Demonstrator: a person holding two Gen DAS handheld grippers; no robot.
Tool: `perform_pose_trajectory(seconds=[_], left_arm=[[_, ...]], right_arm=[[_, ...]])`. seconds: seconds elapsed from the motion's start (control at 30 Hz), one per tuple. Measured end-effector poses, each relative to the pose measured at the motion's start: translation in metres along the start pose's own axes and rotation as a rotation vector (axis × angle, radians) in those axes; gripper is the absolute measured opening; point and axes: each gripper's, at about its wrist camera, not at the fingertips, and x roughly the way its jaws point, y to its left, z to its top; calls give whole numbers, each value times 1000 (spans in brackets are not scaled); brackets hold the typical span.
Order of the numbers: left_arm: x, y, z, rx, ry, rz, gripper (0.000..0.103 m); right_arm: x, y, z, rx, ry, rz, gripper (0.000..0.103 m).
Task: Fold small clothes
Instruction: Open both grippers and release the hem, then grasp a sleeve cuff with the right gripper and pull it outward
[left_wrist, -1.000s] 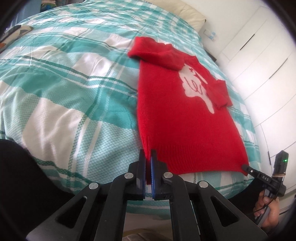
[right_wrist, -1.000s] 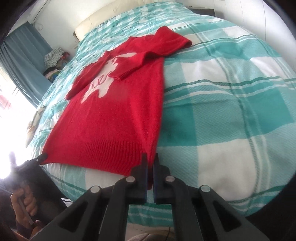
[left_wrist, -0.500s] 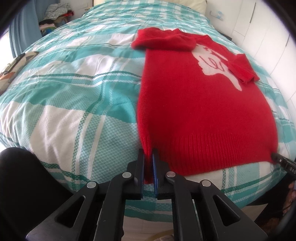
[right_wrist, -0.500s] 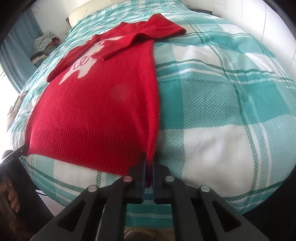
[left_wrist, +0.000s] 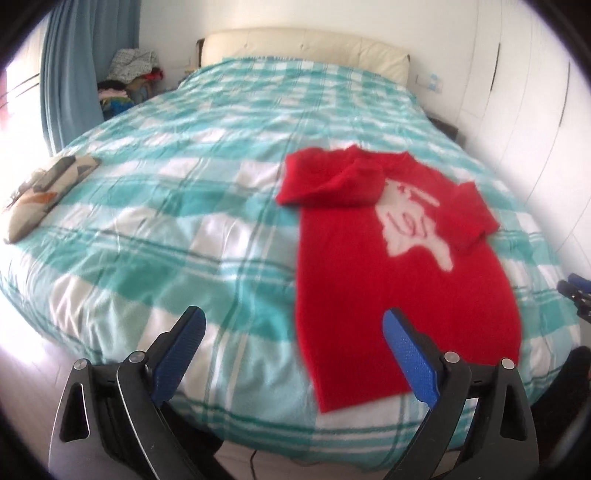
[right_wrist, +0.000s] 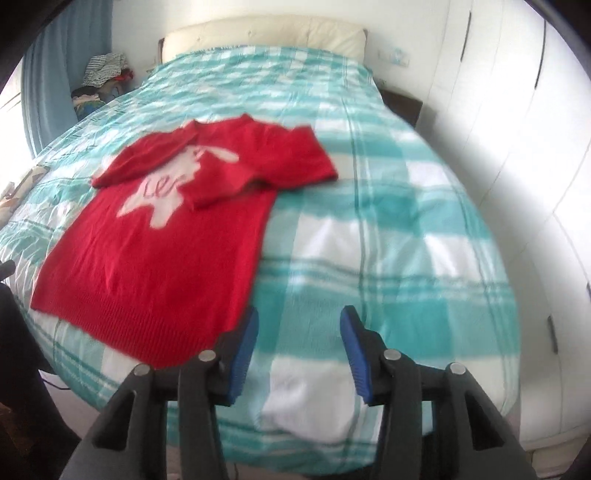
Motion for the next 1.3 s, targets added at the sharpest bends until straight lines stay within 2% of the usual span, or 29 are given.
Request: perform_pose_trajectory(seconds=[0.07,0.17,0.23,0.27,0.3,0.37,0.4,0.43,0.47,0.5,0.53,0.57,0.63,0.7,0.8,0.87,0.93,1.03,1.13,1.17,1.2,1.3], left_arm=[[11,-11,15,-5,-49,-47,98],[40,-23,23,-35,-92,-135,98],[62,-27,16,-52,-82,-173,97],[71,-27,9,-51,-78,-179,97],[79,-27,2,-41,-73,-175,97],[94,-27,-5,-33,1,-134,97],[99,-26,-6,-40,25,-143,97],[100,-24,-7,-49,26,-160,97],[100,-22,-6,-57,19,-161,97],[99,-21,-6,-62,13,-155,97],[99,-20,-6,-66,11,-152,97],[99,-19,-5,-73,15,-153,97],[99,-16,-5,-92,19,-168,97],[97,-13,-5,-105,20,-175,97],[98,-8,-5,-128,32,-180,97],[99,-4,-5,-148,34,-178,97],[102,-2,-4,-161,41,-171,97],[107,-1,-7,-164,54,-155,97],[112,-4,-10,-145,58,-129,97],[113,-5,-10,-136,56,-121,97],[114,-7,-11,-127,53,-113,97],[115,-12,-11,-101,45,-92,97]], right_arm=[[17,20,33,-117,-27,47,62],[60,56,69,-233,-19,188,62],[96,81,85,-267,26,289,61],[113,91,91,-285,48,311,61],[130,102,94,-308,64,317,61],[160,118,95,-347,88,308,61],[176,121,94,-353,119,311,61],[192,118,92,-341,155,317,54],[201,113,91,-316,176,336,38],[205,104,94,-280,179,354,31],[201,90,99,-235,166,364,12],[195,74,105,-183,144,363,7],[176,29,121,-69,82,335,7],[158,-25,134,30,17,260,7],[141,-125,140,240,-51,98,7],[130,-191,130,389,-97,-46,7],[121,-236,112,491,-130,-170,7],[128,-271,82,579,-99,-196,7],[140,-280,55,613,-77,-197,7],[145,-288,48,667,-52,-161,7],[145,-297,44,724,-63,-122,7],[141,-311,40,752,-51,-160,6]])
